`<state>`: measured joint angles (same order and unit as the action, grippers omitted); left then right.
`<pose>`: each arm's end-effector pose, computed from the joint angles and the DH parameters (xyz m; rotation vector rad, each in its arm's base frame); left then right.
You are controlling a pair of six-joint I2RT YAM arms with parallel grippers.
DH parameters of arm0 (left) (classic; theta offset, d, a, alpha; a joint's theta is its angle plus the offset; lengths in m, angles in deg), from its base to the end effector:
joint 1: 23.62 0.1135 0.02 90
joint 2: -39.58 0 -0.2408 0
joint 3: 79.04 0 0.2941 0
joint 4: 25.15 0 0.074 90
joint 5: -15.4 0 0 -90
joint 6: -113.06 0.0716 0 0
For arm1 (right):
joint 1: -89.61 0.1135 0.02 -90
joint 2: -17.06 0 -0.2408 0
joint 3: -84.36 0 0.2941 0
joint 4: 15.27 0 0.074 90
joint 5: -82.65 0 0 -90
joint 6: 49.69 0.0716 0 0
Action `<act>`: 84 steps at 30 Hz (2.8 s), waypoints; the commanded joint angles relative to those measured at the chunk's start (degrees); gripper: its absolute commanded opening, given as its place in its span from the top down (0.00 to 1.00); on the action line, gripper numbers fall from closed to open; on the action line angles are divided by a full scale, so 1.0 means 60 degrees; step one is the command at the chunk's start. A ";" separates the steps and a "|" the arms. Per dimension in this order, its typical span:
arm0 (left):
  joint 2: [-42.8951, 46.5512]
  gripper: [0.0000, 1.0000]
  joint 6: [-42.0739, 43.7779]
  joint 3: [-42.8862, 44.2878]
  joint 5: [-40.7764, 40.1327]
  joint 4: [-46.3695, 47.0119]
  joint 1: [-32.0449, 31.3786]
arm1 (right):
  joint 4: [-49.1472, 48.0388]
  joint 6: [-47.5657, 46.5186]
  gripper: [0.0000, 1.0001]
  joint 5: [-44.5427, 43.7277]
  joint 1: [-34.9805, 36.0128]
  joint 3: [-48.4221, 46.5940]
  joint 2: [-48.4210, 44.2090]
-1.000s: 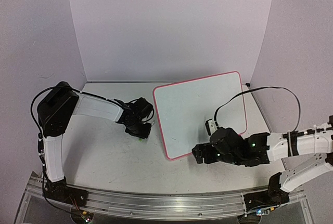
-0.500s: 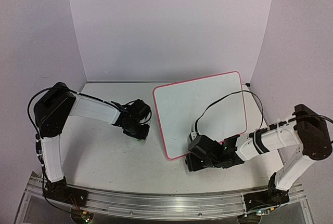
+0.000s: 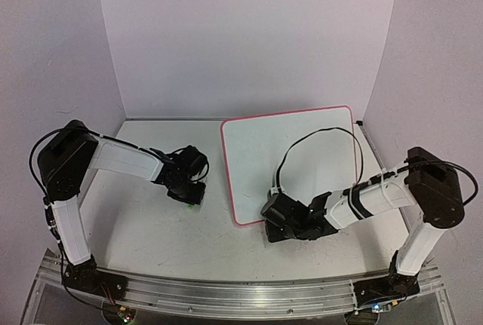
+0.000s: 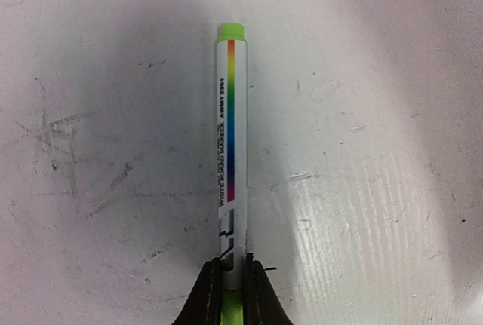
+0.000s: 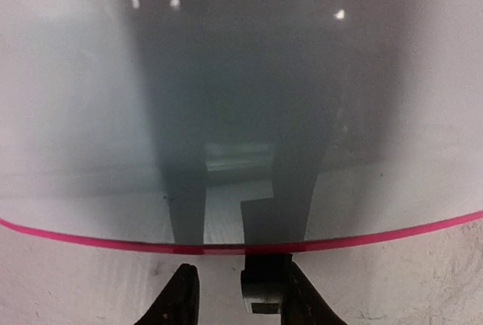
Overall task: Write a sentence on the whiteboard
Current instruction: Pick up the whiteboard marker from the center of the board, then pass from the left arm to the right
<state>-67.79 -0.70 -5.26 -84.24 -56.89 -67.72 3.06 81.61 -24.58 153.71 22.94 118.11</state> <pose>0.2936 -0.2678 0.0492 0.4260 2.6554 -0.1401 0.1799 0.3220 0.0416 -0.3950 2.5198 0.3481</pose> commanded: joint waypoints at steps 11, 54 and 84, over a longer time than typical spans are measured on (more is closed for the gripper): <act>0.1635 1.00 -0.0779 -0.0818 -0.0523 -0.0765 0.0357 | -0.0450 0.0163 0.41 -0.0458 0.0021 -0.0665 -0.0815; 0.5342 1.00 0.1030 0.1092 0.6308 0.1717 -0.1011 | -0.3796 -0.0113 0.08 0.8561 -0.2733 -0.2652 -0.3452; 0.5059 0.61 0.0832 0.0956 0.6103 0.1951 -0.1390 | -0.5546 0.0695 1.00 0.9020 -0.2795 -0.1521 -0.3523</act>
<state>-37.50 5.04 -1.60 -45.90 -47.33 -75.94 -26.69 86.08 30.83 136.89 12.82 100.70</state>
